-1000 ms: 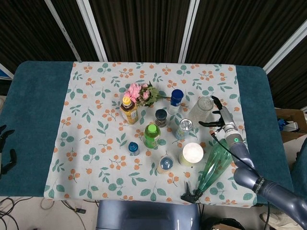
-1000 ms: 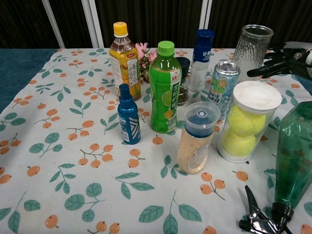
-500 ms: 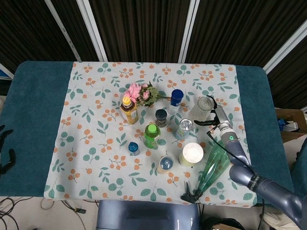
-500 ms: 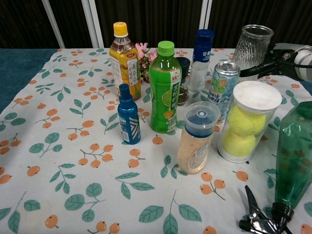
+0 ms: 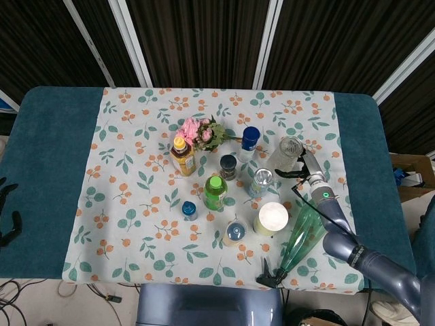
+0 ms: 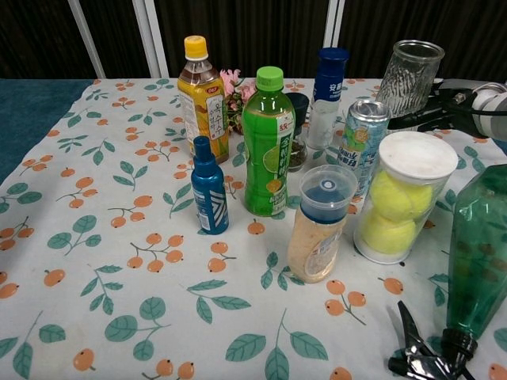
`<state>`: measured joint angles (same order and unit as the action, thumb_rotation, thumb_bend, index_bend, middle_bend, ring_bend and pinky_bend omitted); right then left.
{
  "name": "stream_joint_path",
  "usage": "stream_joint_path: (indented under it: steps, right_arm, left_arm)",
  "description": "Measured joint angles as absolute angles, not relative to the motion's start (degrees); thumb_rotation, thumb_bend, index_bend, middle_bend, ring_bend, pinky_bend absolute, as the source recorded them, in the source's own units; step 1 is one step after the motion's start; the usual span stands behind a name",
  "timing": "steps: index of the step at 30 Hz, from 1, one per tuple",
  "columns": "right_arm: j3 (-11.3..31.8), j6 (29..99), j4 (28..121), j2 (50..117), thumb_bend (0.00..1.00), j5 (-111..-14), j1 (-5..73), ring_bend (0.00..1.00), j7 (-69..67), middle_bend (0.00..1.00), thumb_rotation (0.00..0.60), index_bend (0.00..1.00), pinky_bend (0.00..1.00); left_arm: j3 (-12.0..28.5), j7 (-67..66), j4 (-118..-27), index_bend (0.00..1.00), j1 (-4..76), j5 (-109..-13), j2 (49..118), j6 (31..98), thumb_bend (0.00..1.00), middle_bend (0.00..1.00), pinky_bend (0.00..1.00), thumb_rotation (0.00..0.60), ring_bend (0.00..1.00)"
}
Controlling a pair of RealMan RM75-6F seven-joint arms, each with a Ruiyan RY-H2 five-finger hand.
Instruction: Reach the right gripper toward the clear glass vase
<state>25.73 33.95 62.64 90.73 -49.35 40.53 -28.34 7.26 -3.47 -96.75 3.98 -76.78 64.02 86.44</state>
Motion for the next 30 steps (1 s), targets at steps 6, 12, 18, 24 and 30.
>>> stream_joint_path:
  steps: [6,12,18,24,30]
  right_arm:
    - [25.8,34.4,60.9,91.8,0.27,-49.4,41.0,0.26,-27.9,0.30,0.600,0.23,0.31]
    - [25.4,34.5,60.8,92.0,0.32,-49.4,40.7,0.30,-27.4,0.36,0.600,0.33,0.35]
    - [25.7,34.4,61.4,91.7,0.35,-50.4,40.0,0.32,-28.7,0.38,0.600,0.36,0.36]
    - [26.1,35.4,63.0,90.7,0.35,-52.8,39.2,0.32,-30.3,0.38,0.600,0.37,0.36]
    - [26.7,37.9,65.0,89.6,0.35,-54.8,38.3,0.35,-31.3,0.39,0.600,0.40,0.38]
  left_arm:
    - [7.3,-3.4,-96.9,0.17,3.9,-76.6,63.9,86.4,0.59,0.06,0.00,0.600,0.11]
    - [7.3,-3.5,-96.9,0.17,4.0,-76.5,63.9,86.2,0.59,0.06,0.00,0.600,0.11]
    - [7.3,-3.5,-97.1,0.18,4.0,-76.3,63.8,86.1,0.59,0.06,0.00,0.600,0.11]
    - [7.3,-3.6,-97.1,0.18,4.0,-76.4,63.8,86.1,0.59,0.06,0.00,0.600,0.11]
    - [7.3,-3.6,-97.2,0.18,4.0,-76.2,63.8,86.0,0.59,0.06,0.00,0.600,0.11]
